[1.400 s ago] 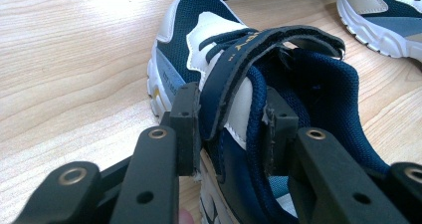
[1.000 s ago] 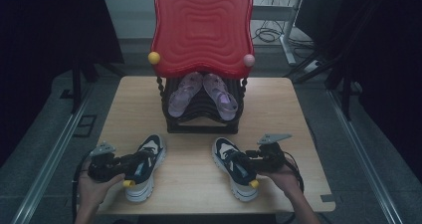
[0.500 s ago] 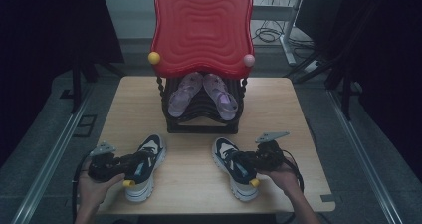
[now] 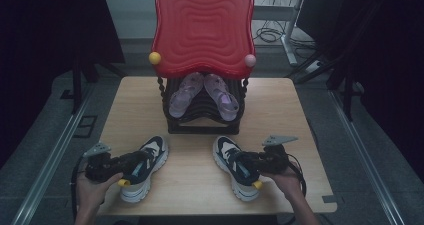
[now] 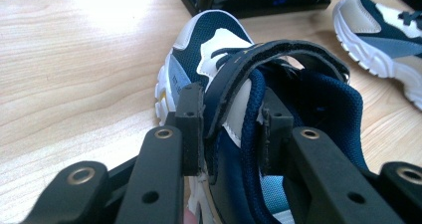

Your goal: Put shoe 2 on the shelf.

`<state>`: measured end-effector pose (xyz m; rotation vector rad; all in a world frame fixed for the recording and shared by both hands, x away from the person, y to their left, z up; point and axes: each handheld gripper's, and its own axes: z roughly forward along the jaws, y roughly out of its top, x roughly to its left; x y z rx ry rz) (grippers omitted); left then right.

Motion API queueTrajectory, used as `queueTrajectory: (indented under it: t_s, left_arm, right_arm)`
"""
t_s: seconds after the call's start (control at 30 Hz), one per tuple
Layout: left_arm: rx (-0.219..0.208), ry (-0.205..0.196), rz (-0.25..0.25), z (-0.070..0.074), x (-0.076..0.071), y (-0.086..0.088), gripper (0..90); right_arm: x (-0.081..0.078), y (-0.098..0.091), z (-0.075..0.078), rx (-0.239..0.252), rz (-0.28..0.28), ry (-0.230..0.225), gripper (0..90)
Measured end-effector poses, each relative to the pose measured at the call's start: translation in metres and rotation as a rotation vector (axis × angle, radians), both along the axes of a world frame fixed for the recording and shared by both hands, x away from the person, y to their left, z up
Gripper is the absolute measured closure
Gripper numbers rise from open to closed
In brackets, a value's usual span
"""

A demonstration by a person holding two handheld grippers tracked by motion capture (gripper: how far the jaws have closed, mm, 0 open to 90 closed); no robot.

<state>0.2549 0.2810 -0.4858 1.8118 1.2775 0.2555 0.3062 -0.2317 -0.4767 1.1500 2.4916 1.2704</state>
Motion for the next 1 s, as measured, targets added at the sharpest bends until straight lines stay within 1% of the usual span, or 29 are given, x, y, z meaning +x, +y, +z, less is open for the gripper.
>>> queueTrajectory:
  t_s: [0.3, 0.47, 0.6, 0.73, 0.83, 1.0]
  left_arm:
    - [-0.083, -0.031, 0.022, 0.002, -0.002, 0.006, 69.6]
    - [-0.115, -0.044, 0.029, 0.003, -0.003, 0.008, 69.6]
    - [-0.144, -0.061, 0.04, 0.005, -0.005, 0.012, 69.6]
    - [-0.17, -0.078, 0.051, 0.007, -0.007, 0.015, 69.7]
    - [-0.195, -0.095, 0.063, 0.01, -0.008, 0.017, 69.7]
    - [-0.219, -0.119, 0.081, 0.013, -0.01, 0.022, 69.7]
  right_arm:
    - [-0.007, -0.014, -0.002, 0.113, -0.023, -0.03, 71.1]
    - [-0.012, -0.023, -0.004, 0.162, -0.033, -0.054, 71.1]
    - [-0.016, -0.032, -0.004, 0.201, -0.053, -0.068, 71.1]
    - [-0.02, -0.041, -0.003, 0.252, -0.078, -0.086, 71.1]
    - [-0.023, -0.048, -0.002, 0.277, -0.095, -0.102, 71.1]
    - [-0.027, -0.058, -0.001, 0.314, -0.118, -0.123, 71.1]
